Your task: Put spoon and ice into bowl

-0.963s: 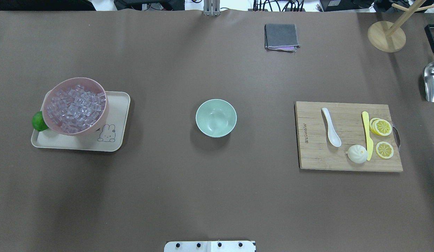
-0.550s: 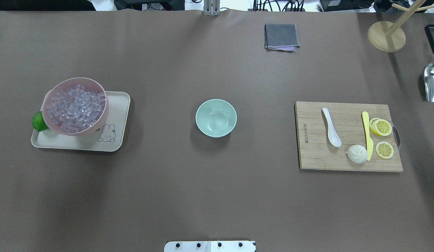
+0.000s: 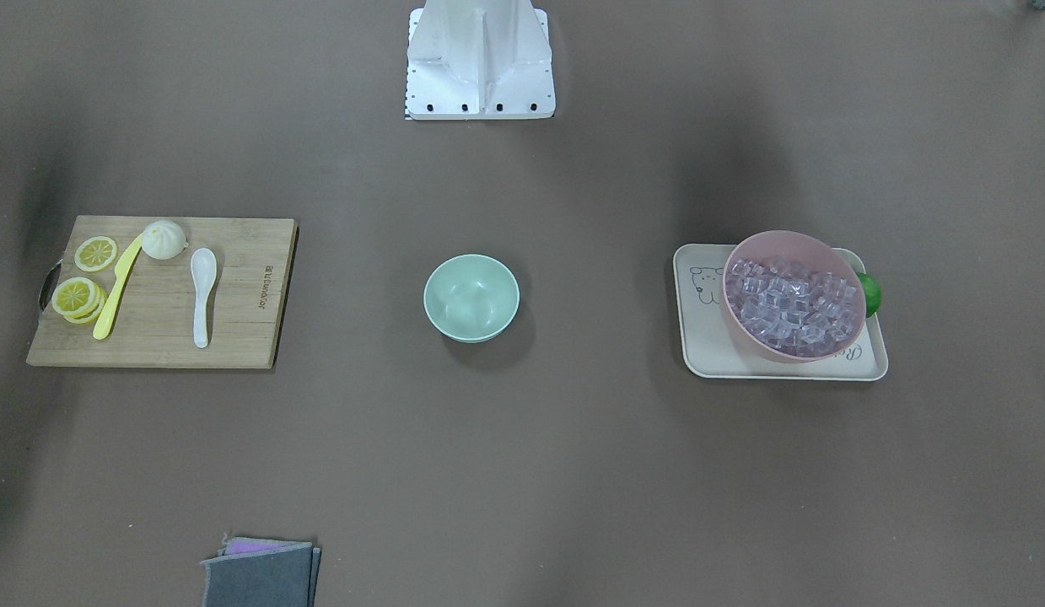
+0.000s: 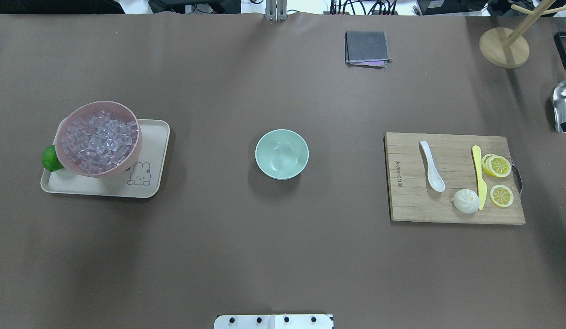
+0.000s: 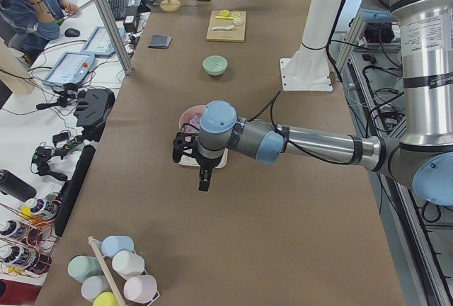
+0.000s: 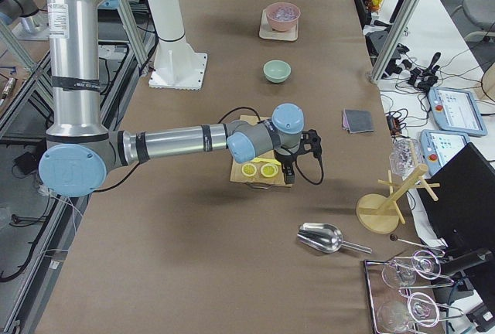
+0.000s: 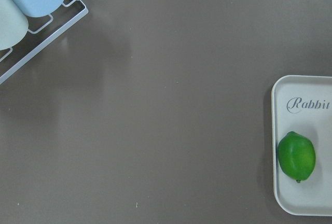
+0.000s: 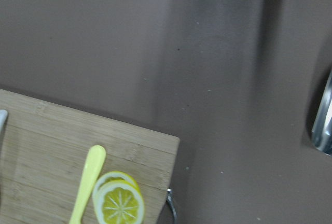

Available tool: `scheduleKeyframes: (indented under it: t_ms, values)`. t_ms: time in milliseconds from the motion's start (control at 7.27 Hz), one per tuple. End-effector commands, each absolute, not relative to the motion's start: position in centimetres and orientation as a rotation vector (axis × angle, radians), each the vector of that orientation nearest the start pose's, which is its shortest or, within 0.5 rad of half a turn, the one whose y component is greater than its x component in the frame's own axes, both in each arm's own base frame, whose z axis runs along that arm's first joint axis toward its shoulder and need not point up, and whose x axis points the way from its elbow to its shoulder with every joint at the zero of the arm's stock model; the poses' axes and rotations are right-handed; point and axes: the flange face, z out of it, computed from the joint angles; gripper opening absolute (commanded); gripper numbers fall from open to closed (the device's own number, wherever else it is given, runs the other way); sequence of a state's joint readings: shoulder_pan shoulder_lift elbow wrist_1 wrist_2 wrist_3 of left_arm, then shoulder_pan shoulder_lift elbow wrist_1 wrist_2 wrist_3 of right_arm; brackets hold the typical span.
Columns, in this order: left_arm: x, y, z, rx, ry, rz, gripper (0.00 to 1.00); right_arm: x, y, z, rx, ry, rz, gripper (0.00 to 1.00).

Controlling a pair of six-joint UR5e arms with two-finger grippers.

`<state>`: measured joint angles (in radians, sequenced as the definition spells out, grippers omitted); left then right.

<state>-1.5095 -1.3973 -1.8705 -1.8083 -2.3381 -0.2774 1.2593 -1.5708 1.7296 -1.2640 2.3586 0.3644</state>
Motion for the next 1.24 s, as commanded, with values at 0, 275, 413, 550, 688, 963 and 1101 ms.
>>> scheduleKeyframes:
  t_ms: [0,275,413,550,688,963,1101]
  values:
    - [-3.3,-44.0,56.5,0.214,0.807,-0.055,0.98,-19.4,-51.4,48.5,0.127,-0.865,-0.078,0.98]
    - [-2.6,-44.3,56.4,0.209,0.809,-0.039,0.98,-26.5,-50.9,45.8,0.127,-0.833,-0.064,0.97]
    - [-2.4,-44.3,56.3,0.212,0.81,-0.034,0.98,-29.3,-50.1,45.1,0.114,-0.839,-0.089,0.94]
    - [-2.4,-44.5,56.1,0.215,0.81,-0.033,0.98,-31.8,-49.0,44.8,0.114,-0.827,-0.12,0.94]
    - [-2.4,-44.8,56.0,0.218,0.811,-0.032,0.98,-33.9,-48.3,44.3,0.106,-0.816,-0.096,0.91]
    - [-2.3,-44.8,56.3,0.212,0.809,-0.033,0.98,-35.2,-48.0,45.5,0.096,-0.792,-0.108,0.83]
    - [-2.3,-44.8,56.3,0.212,0.809,-0.033,0.98,-35.2,-47.9,45.9,0.091,-0.784,-0.105,0.81]
